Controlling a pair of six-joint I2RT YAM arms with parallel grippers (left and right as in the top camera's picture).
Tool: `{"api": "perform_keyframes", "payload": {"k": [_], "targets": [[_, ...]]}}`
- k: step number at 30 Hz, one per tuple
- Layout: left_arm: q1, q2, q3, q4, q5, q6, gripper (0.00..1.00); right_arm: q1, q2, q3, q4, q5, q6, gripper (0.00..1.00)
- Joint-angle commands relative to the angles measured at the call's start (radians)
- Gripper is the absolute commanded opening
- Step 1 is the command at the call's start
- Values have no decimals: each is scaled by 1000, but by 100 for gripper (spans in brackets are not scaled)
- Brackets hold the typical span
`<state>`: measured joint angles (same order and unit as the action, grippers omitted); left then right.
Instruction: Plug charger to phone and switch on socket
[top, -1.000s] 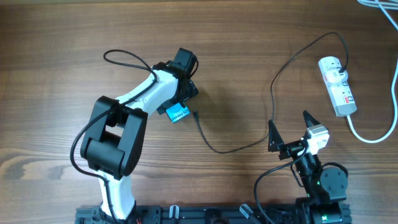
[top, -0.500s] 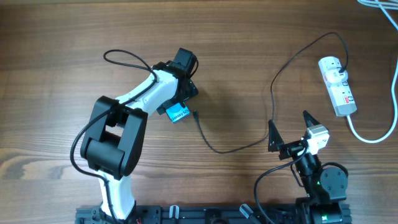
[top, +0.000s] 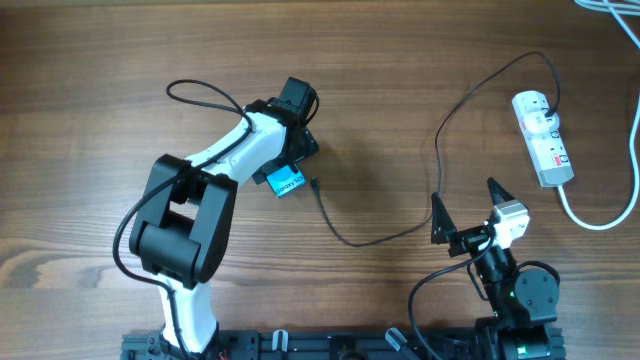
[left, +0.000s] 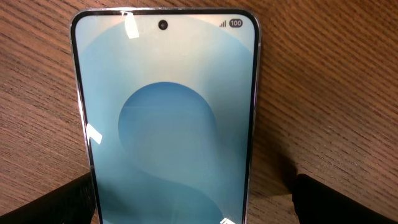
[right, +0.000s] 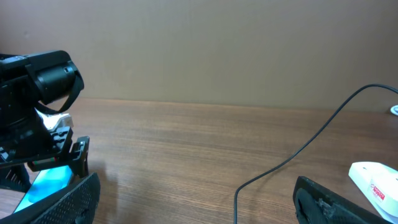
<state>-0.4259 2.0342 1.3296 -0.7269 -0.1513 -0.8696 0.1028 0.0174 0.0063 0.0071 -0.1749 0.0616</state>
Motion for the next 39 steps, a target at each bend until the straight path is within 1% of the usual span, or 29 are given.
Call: {"api": "perform_keyframes", "payload": {"k": [1, 24, 28, 30, 32, 33, 35, 36, 39], "targets": [[-2, 96, -53, 40, 153, 2, 100, -5, -6, -1, 3, 17, -9, 100], [-2, 96, -53, 40, 154, 2, 100, -5, -6, -1, 3, 17, -9, 100], [-2, 96, -53, 40, 133, 2, 86, -5, -6, -1, 3, 17, -9, 100], [-2, 96, -53, 40, 128, 2, 83, -5, -6, -1, 3, 17, -9, 100], [-2, 96, -53, 40, 128, 2, 83, -5, -6, -1, 3, 17, -9, 100], [-2, 96, -53, 40, 128, 2, 85, -5, -6, -1, 3, 17, -9, 100], [-2, 96, -53, 40, 128, 2, 96, -5, -6, -1, 3, 17, -9, 100], [-2, 96, -53, 40, 128, 2, 98, -5, -6, -1, 3, 17, -9, 100], [-2, 96, -53, 40, 128, 2, 98, -5, -6, -1, 3, 17, -9, 100]]}}
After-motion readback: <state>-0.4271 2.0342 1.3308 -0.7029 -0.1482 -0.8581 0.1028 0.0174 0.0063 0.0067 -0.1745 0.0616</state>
